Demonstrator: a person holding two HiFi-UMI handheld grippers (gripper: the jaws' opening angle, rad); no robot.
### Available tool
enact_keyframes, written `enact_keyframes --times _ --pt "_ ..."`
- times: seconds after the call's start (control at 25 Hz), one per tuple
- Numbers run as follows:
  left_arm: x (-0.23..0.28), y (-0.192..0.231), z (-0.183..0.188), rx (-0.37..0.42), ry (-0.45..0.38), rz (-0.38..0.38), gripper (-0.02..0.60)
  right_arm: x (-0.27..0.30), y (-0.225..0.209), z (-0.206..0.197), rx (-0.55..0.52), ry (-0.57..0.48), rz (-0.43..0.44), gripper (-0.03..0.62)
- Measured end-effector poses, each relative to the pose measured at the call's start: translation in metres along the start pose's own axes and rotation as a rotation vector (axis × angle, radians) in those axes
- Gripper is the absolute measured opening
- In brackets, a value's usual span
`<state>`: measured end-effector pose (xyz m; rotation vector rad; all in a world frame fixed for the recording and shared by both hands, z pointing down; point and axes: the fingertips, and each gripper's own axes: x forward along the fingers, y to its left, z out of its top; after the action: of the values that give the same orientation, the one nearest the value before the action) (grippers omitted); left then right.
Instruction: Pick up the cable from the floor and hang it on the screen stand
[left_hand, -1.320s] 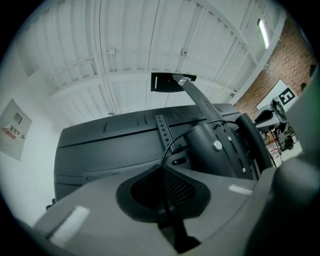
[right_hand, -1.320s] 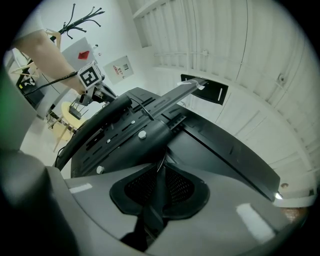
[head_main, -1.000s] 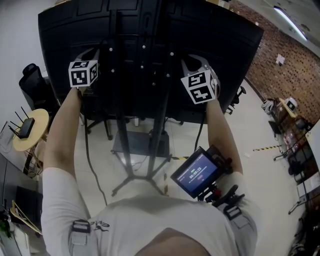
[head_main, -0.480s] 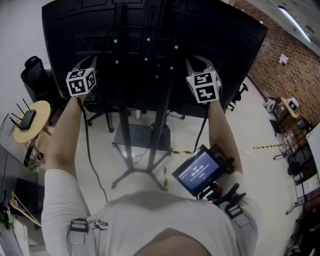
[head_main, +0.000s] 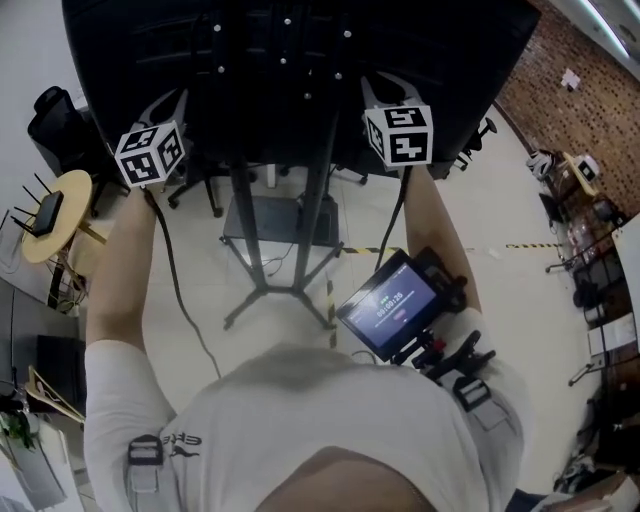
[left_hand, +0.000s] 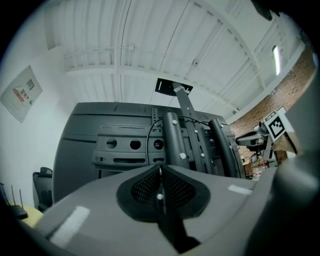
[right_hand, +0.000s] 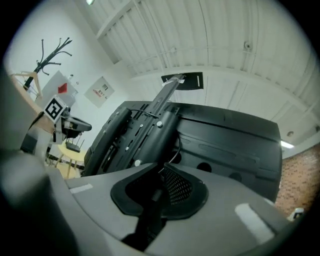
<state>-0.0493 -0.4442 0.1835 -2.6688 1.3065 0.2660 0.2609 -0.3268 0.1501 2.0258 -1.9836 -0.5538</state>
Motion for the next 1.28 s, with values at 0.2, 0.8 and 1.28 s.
enact_keyframes --times 0.2,0.8,1.28 --pt "-0.028 -0.030 -0.011 -0.061 -0.001 -0.034 0.017 -0.014 0.019 -0.019 0.143 -0.003 0.041 0.043" --pt "-0.126 -0.118 -0.080 -0.113 0.075 0.175 0.006 -0.059 0.094 -0.069 0.339 -0.052 0.360 0.015" --pt "-0.201 -0.209 -0.148 -0.075 0.201 0.300 0.003 -0.134 0.149 -0.147 0.440 0.017 0.563 0.014"
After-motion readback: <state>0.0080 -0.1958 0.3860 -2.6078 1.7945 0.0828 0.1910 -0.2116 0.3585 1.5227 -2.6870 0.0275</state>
